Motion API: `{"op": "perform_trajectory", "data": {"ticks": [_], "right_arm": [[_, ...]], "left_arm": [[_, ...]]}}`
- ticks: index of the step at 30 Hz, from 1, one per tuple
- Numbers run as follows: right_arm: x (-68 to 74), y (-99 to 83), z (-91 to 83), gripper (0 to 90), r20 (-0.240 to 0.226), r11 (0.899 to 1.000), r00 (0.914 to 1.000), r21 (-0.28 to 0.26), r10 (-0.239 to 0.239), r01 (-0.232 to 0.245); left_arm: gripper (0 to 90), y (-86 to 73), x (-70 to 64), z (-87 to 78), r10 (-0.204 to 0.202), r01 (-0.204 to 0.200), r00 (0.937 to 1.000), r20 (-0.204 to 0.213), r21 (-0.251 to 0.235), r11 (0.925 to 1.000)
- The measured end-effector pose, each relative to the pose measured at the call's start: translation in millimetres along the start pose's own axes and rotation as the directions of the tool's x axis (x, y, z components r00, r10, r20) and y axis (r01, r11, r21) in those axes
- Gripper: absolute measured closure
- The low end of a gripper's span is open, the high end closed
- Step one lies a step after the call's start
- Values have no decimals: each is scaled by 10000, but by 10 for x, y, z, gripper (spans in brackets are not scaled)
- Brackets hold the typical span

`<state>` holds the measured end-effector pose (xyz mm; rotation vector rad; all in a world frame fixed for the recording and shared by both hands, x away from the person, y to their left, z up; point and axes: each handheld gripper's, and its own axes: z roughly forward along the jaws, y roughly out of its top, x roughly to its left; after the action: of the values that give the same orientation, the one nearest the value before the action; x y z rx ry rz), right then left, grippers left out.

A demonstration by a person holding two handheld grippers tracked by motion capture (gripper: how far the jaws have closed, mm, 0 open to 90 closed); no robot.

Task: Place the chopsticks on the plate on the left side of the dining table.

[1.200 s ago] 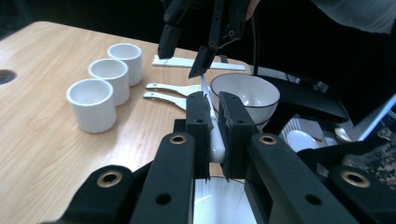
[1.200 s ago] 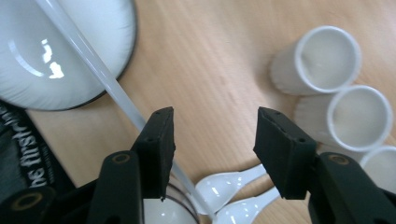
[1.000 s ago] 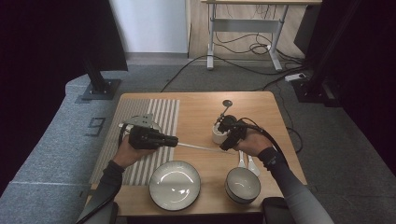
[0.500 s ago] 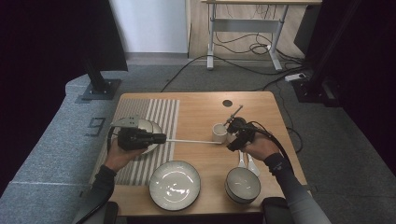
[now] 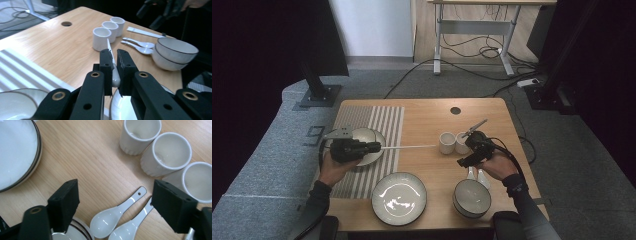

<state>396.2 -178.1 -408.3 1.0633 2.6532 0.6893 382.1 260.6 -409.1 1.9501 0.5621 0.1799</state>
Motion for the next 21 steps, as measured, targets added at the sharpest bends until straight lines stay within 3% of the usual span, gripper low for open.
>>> {"op": "perform_trajectory", "data": {"ticks": [5,11,21], "right_arm": [[-31,-121,-29,175,-238,9955,9992,-886,327,-347],[-59,-313,-40,146,-435,9749,9958,-2046,809,-882],[-92,-603,-28,147,-650,9568,9894,-2536,1297,-1421]], "left_arm": [[837,-62,29,-51,-111,107,9992,-376,-102,9999],[837,-142,70,-118,-300,282,9965,-780,-234,9993],[836,-382,202,-249,-851,798,9855,-1469,-416,9959]]}}
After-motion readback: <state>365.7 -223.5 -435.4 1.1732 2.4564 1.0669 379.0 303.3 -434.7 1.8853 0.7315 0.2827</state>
